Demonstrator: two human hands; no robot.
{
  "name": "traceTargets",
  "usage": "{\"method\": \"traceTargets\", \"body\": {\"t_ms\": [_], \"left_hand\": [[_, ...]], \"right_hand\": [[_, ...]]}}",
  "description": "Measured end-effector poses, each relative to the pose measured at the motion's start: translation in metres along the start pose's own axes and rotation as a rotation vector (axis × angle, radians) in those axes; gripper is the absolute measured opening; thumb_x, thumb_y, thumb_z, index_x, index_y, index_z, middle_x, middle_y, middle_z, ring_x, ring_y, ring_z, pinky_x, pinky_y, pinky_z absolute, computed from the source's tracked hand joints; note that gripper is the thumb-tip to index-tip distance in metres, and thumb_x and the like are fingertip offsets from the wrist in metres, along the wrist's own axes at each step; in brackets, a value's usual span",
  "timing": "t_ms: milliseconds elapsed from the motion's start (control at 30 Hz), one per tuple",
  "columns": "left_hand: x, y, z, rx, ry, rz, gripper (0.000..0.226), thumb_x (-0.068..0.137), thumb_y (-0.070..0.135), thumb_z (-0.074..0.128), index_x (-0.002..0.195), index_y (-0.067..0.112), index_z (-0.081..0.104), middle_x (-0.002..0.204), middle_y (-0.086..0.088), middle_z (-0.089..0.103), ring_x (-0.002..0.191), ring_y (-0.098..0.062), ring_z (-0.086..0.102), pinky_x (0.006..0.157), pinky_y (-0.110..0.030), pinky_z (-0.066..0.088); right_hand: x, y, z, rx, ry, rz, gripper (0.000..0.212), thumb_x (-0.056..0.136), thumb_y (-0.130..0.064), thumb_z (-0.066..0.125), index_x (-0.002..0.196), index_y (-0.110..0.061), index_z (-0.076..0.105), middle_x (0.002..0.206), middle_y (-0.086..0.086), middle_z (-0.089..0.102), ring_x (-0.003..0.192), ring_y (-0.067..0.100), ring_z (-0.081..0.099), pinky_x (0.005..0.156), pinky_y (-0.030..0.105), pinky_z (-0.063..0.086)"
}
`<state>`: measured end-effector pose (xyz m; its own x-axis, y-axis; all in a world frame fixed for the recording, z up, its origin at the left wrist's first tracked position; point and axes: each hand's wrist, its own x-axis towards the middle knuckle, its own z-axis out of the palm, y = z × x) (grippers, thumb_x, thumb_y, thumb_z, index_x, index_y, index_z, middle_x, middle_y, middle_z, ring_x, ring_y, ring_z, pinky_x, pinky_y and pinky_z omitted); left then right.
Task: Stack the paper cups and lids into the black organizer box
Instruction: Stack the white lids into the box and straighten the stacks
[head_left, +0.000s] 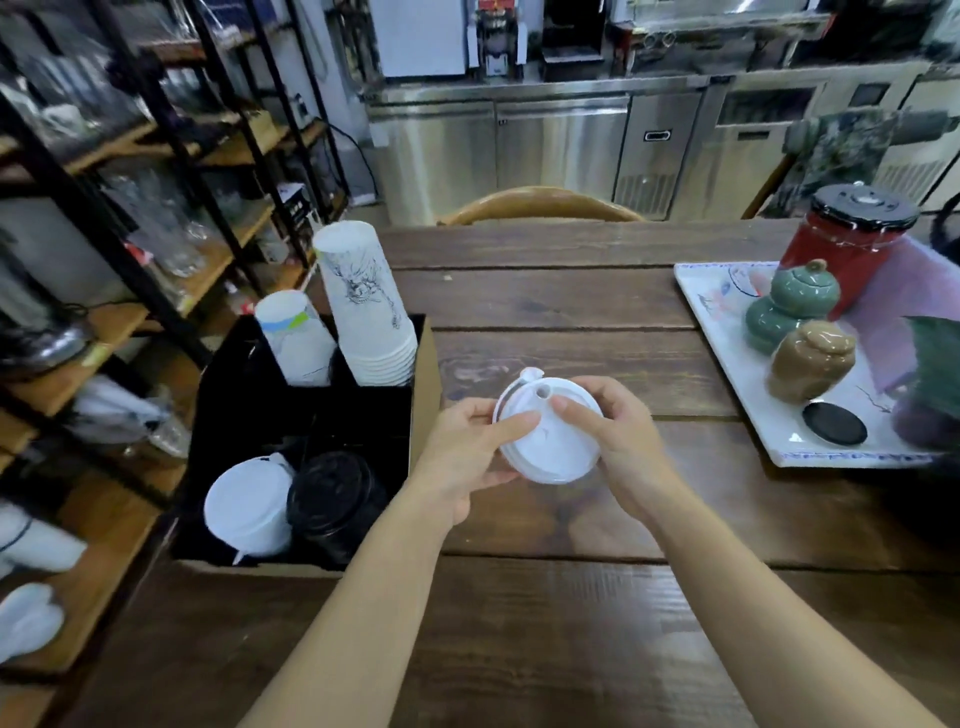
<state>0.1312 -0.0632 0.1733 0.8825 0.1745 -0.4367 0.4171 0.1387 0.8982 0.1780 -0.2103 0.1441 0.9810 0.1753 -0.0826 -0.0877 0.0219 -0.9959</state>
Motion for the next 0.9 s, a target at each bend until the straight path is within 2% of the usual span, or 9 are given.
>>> {"method": "traceTargets", "body": {"t_ms": [167,267,400,467,533,600,667,800,900], "left_hand": [[-0.033,0.017,-0.068,-0.035,0.081,0.114,0.020,0.082,0.019,0.071,0.100,0.012,0.067,0.088,0.001,0.070,0.073,-0.009,0.067,0.066,-0.028,0.057],[-0.054,0.024,-0.113,-0.061,0.179,0.150,0.020,0.083,0.021,0.069,0.101,0.012,0.068,0.088,0.001,0.070,0.079,-0.013,0.065,0.064,-0.028,0.056],[-0.069,0.022,-0.172,-0.102,0.327,0.171,0.034,0.083,0.023,0.070,0.111,0.005,0.064,0.100,-0.007,0.069,0.087,-0.018,0.065,0.054,-0.022,0.056],[-0.070,0.016,-0.197,-0.124,0.373,0.169,0.035,0.082,0.020,0.072,0.111,0.006,0.059,0.108,-0.007,0.065,0.096,-0.020,0.063,0.060,-0.026,0.056],[-0.070,0.008,-0.217,-0.142,0.382,0.181,0.024,0.081,0.014,0.072,0.100,0.015,0.055,0.102,0.000,0.063,0.090,-0.014,0.061,0.066,-0.027,0.054],[-0.067,0.000,-0.231,-0.138,0.377,0.189,0.020,0.082,0.009,0.070,0.087,0.021,0.055,0.091,0.006,0.061,0.081,-0.007,0.059,0.070,-0.028,0.052],[-0.063,-0.008,-0.244,-0.135,0.395,0.181,0.018,0.083,0.009,0.069,0.090,0.018,0.055,0.089,0.007,0.058,0.082,-0.008,0.058,0.076,-0.030,0.053],[-0.047,-0.026,-0.266,-0.115,0.478,0.120,0.029,0.082,0.011,0.070,0.108,0.007,0.057,0.100,-0.005,0.061,0.102,-0.025,0.059,0.095,-0.046,0.051],[-0.034,-0.042,-0.277,-0.122,0.509,0.066,0.012,0.081,0.011,0.070,0.087,0.014,0.060,0.093,-0.006,0.062,0.099,-0.028,0.061,0.096,-0.051,0.051]], "right_hand": [[-0.012,-0.023,0.072,0.007,-0.099,-0.060,0.025,0.082,-0.019,0.070,0.104,-0.010,0.063,0.093,-0.004,0.066,0.075,0.003,0.062,0.052,0.009,0.048],[-0.016,-0.034,0.121,-0.016,-0.193,-0.063,0.027,0.083,-0.022,0.069,0.106,-0.009,0.063,0.092,-0.004,0.067,0.070,-0.002,0.063,0.053,0.011,0.048],[-0.018,-0.036,0.185,-0.108,-0.305,-0.043,0.024,0.086,-0.026,0.065,0.101,-0.008,0.063,0.092,0.000,0.066,0.080,0.011,0.061,0.065,0.022,0.047],[-0.016,-0.028,0.212,-0.172,-0.337,-0.009,0.028,0.087,-0.034,0.063,0.088,-0.006,0.060,0.081,0.001,0.058,0.074,0.014,0.053,0.063,0.024,0.039],[-0.014,-0.019,0.235,-0.225,-0.357,0.027,0.041,0.082,-0.043,0.061,0.080,-0.003,0.056,0.075,0.002,0.053,0.070,0.017,0.049,0.063,0.027,0.036],[-0.011,-0.010,0.253,-0.298,-0.347,0.039,0.040,0.083,-0.044,0.060,0.066,-0.010,0.049,0.066,-0.001,0.047,0.063,0.016,0.045,0.058,0.026,0.032],[-0.009,-0.003,0.267,-0.432,-0.335,0.030,0.040,0.088,-0.040,0.057,0.059,-0.019,0.038,0.061,-0.004,0.040,0.057,0.013,0.039,0.052,0.024,0.028],[-0.004,0.008,0.288,-0.677,-0.374,0.027,0.036,0.089,-0.041,0.053,0.066,-0.017,0.038,0.067,-0.003,0.042,0.065,0.015,0.042,0.056,0.026,0.030],[-0.002,0.015,0.297,-0.819,-0.416,0.042,0.029,0.091,-0.036,0.051,0.082,-0.009,0.044,0.078,0.001,0.047,0.078,0.020,0.047,0.060,0.026,0.034]]}}
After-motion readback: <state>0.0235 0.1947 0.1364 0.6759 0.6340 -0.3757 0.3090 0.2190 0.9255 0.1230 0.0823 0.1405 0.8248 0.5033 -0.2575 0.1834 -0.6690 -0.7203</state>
